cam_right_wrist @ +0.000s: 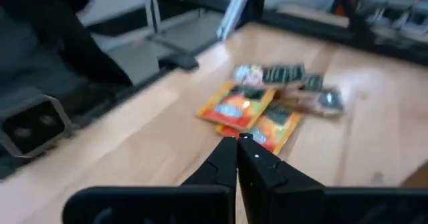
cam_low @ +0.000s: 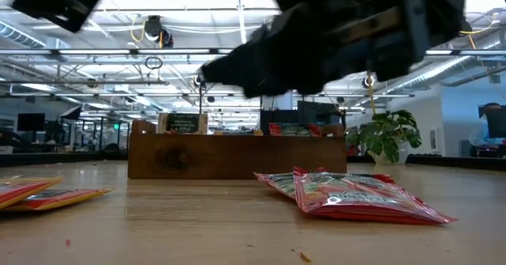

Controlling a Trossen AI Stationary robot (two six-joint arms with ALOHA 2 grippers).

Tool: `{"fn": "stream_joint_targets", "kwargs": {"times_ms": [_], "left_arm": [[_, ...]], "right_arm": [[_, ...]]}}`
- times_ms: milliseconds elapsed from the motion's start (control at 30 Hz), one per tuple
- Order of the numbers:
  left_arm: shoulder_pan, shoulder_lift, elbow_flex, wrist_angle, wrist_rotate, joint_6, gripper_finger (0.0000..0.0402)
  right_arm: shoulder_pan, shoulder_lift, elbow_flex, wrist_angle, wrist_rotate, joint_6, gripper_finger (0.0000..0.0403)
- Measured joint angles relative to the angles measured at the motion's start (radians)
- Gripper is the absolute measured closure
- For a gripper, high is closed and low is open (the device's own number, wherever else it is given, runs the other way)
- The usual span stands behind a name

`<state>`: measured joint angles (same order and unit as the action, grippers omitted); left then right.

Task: Pick & Place Tea
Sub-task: Put the yellow tea bag into the middle section of the wooden organizer

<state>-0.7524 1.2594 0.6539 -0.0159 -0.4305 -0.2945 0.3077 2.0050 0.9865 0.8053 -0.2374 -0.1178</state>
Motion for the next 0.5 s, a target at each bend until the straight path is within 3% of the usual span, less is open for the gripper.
{"fn": "stream_joint_targets", "kwargs": {"times_ms": [167,367,500], "left_arm": [[-0.115,0.134,0.136,-0.125,-0.013,-0.188,0.0314],[-0.18,0.269,0.18,-0.074,-0.008,-0.361,0.0314],[-0.2,0.383,0.196,0.013,0.028,-0.429,0.0314]], "right_arm": [[0.0,0.101,0.176,-0.157,-0.003,-0.004,0.0399],[0.0,0.164,0.277,-0.184,-0.131,0.036,0.0398],[0.006,0.175,0.316,-0.189,-0.134,0.102,0.0375]]}}
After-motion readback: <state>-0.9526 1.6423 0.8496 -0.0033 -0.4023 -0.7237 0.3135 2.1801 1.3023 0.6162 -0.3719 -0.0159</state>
